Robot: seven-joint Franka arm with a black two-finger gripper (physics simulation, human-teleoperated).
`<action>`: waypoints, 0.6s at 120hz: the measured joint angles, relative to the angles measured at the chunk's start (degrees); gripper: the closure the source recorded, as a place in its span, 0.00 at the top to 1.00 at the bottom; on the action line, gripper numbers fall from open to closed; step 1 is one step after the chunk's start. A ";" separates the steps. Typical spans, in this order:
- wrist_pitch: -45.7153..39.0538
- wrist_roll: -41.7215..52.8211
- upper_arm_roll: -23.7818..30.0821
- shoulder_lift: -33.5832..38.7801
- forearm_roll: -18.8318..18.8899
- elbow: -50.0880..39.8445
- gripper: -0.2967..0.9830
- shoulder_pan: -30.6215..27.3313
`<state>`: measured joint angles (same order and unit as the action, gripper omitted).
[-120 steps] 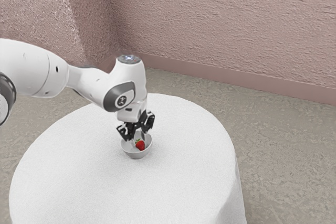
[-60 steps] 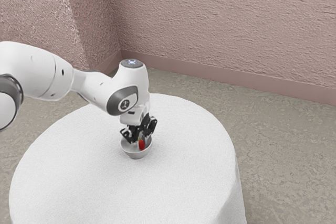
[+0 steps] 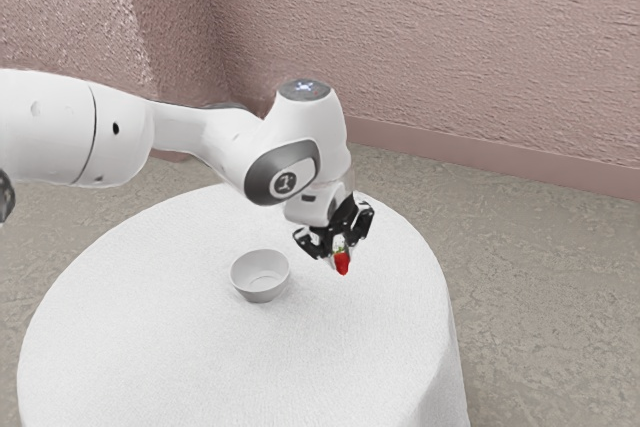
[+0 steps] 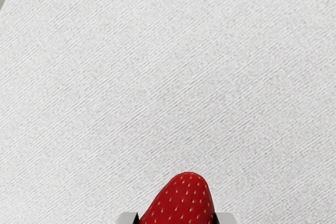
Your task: Take strawberry from the bowl
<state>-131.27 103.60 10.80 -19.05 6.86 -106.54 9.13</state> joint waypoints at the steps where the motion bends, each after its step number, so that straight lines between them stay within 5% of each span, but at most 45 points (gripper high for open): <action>1: 0.02 -0.04 0.03 -0.53 -0.06 0.29 0.28 0.17; 30: -0.33 -1.20 0.19 -9.67 -0.81 2.88 0.31 2.52; 52: -0.41 -2.15 0.16 -11.23 -0.97 2.90 0.55 2.50; 72: -0.26 -3.24 0.11 -8.11 -1.09 1.48 0.67 2.46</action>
<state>-131.53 100.36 10.91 -27.15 5.76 -105.07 11.59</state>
